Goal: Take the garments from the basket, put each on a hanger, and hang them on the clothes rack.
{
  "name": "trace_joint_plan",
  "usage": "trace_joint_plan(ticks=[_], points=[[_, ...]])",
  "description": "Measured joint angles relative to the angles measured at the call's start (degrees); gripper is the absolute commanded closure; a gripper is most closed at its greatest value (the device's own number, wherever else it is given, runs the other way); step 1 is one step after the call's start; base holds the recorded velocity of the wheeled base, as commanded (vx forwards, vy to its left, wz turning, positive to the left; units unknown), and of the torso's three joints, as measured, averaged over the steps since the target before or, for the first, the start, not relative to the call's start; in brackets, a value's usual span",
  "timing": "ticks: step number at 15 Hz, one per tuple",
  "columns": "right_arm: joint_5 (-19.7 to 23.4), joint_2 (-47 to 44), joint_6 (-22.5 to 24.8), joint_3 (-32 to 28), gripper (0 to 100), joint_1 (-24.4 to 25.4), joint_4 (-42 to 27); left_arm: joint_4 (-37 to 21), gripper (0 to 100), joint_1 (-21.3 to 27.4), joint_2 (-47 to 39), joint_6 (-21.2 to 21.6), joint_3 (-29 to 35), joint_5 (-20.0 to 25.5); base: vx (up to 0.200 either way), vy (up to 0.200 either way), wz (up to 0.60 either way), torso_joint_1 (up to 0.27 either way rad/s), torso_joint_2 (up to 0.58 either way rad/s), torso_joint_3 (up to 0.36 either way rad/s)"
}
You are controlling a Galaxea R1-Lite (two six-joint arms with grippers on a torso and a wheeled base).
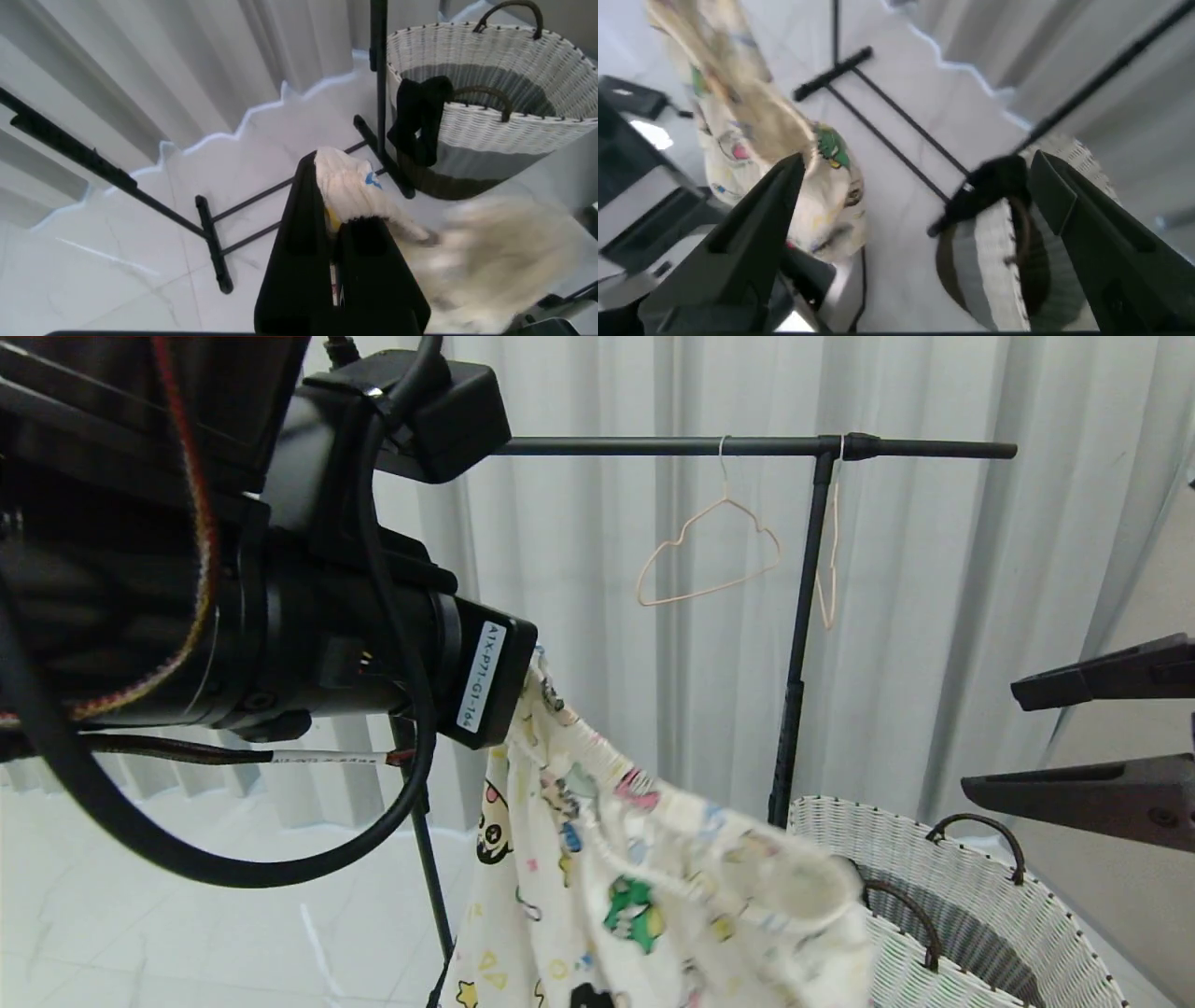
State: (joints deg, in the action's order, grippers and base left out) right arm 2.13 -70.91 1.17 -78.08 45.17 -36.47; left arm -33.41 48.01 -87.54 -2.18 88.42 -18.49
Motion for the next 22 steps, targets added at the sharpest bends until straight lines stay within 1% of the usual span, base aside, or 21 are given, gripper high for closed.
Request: trace_joint_plan(ticks=[2,3,4,5,6,7,8,10,11,13,15,16,18,19,21,22], points=[[1.9,1.1,0.0,3.7,0,0.3,8.0,0.0,100,0.0,-0.6,0.0,0.0,0.0,0.0,0.0,0.0,0.0,0.0,0.0],[1.5,1.5,0.0,5.2,0,0.0,9.2,0.0,100,0.0,-0.8,0.0,-0.2,-0.3,0.0,0.0,0.0,0.0,0.0,0.0],[-0.6,1.7,0.0,6.3,0,-1.3,8.6,0.0,100,-0.4,-0.8,0.1,-0.5,-1.1,0.0,0.0,0.0,0.0,0.0,0.0],[-5.2,1.8,0.0,7.0,0,-2.6,5.2,0.0,100,-1.1,-0.7,0.2,-1.1,-2.7,0.0,0.0,0.0,0.0,0.0,0.0],[-10.7,1.6,0.0,7.3,0,-4.1,0.8,0.0,100,-2.4,-0.3,0.4,-2.5,-4.7,0.0,0.0,0.0,0.0,0.0,0.0],[-14.5,1.5,-0.1,7.4,0,-6.5,-3.2,0.0,100,-4.0,0.5,0.5,-4.4,-5.7,0.0,0.0,0.0,0.0,0.0,0.0],[-16.7,1.3,-0.1,7.6,0,-8.9,-6.3,-0.1,100,-5.6,1.8,0.7,-6.8,-6.0,0.0,0.0,0.0,0.0,0.0,0.0],[-20.9,1.2,-0.2,8.7,0,-12.9,-8.0,0.0,100,-9.1,4.7,1.3,-11.7,-6.3,0.0,0.0,0.0,0.0,0.0,0.0],[-24.4,1.2,-0.1,10.2,0,-14.8,-8.1,0.0,100,-11.0,6.3,1.4,-14.1,-6.6,0.0,0.0,0.0,0.0,0.0,0.0],[-30.5,1.6,0.0,13.3,0,-17.0,-8.0,0.0,100,-13.7,9.2,1.5,-18.0,-6.9,0.0,0.0,0.0,0.0,0.0,0.0],[-34.3,2.2,0.0,16.3,0,-18.2,-7.4,0.0,100,-14.9,11.5,1.5,-21.1,-6.9,0.0,0.0,0.0,0.0,0.0,0.0],[-35.1,2.6,0.0,18.0,0,-18.5,-6.1,0.0,100,-15.2,12.6,1.5,-22.4,-6.9,0.0,0.0,0.0,0.0,0.0,0.0],[-35.1,3.5,0.1,20.3,0,-18.7,-2.9,0.0,100,-15.4,13.7,1.5,-23.2,-7.0,0.0,0.0,0.0,0.0,0.0,0.0],[-34.1,3.9,0.0,20.8,0,-18.7,0.0,0.1,100,-15.5,14.0,1.5,-23.4,-7.1,0.0,0.0,0.0,0.0,0.0,0.0],[-30.8,4.2,-0.2,21.3,0,-18.8,4.3,0.1,100,-15.9,14.4,1.6,-23.5,-7.1,0.0,0.0,0.0,0.016,-0.04,-0.033],[-30.2,4.3,-0.1,21.5,0,-19.3,4.7,0.1,100,-16.1,14.6,1.6,-23.5,-7.1,0.0,0.0,0.0,0.08,-0.26,-0.168]])
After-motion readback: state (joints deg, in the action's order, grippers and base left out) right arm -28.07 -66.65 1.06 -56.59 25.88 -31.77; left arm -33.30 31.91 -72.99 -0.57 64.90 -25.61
